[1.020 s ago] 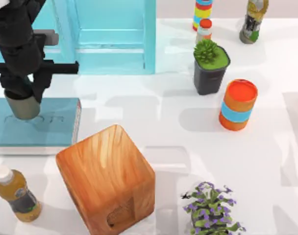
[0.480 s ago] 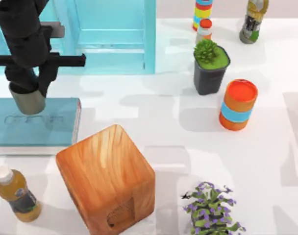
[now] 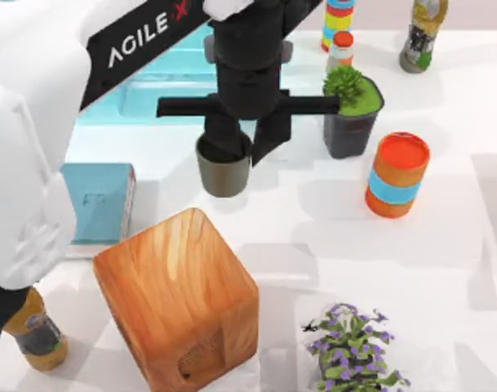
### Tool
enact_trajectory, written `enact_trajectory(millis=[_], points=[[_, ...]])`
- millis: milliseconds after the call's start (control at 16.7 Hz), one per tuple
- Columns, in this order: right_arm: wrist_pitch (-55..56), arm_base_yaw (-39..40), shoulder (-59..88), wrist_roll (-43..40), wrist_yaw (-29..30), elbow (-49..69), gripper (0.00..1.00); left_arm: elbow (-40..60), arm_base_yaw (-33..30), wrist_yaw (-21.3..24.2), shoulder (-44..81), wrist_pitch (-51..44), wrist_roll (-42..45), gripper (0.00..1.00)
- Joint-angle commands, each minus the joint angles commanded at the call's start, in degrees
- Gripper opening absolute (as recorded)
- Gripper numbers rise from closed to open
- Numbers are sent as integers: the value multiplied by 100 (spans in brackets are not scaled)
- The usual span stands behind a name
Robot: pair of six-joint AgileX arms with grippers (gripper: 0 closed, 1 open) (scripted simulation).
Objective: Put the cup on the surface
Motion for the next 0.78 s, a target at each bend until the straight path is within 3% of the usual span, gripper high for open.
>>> enact_trajectory(millis=[240, 780], points=[[0, 0, 0, 0, 0, 0, 100, 855, -880, -1, 418, -306, -869, 0], [0, 0, 0, 0, 0, 0, 100, 487, -900, 6, 348, 64, -937, 0]])
